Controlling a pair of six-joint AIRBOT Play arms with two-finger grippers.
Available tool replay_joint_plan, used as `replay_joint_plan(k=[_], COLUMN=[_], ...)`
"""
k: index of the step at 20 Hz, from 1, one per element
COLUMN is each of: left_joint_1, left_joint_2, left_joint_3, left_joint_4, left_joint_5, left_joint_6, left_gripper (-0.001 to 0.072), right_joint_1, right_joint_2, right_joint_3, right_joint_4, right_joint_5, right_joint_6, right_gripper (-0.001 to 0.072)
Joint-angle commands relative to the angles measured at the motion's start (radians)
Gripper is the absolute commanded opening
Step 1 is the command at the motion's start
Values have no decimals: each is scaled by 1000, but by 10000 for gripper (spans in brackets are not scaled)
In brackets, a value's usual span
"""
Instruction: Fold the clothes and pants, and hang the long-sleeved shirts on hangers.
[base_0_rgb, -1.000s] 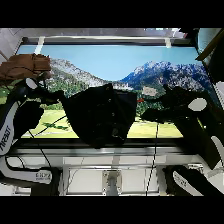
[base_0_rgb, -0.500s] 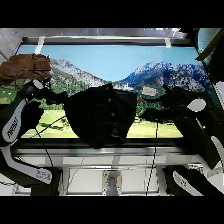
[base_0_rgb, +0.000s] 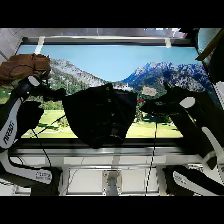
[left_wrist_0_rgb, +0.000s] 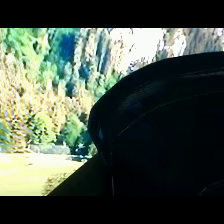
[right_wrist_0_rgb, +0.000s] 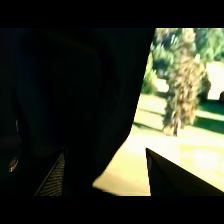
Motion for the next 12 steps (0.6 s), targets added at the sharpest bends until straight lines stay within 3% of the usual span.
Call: replay_joint_plan(k=[1, 6, 12], left_joint_1=[1, 1, 1], left_joint_2=[50, 70, 70], left_joint_3=[1, 1, 1], left_joint_4=[2, 2, 2], left_joint_5=[-22, -23, -23], left_joint_6=[35, 35, 35], left_gripper=[15, 15, 15], right_joint_1=[-2, -2, -2], right_joint_2=[-236, -487, -522], right_joint_3=[77, 322, 373], right_joint_4=[196, 189, 101], right_joint_5=[-77, 19, 18], right_joint_6=[-125, -124, -90], right_gripper=[531, 530, 509])
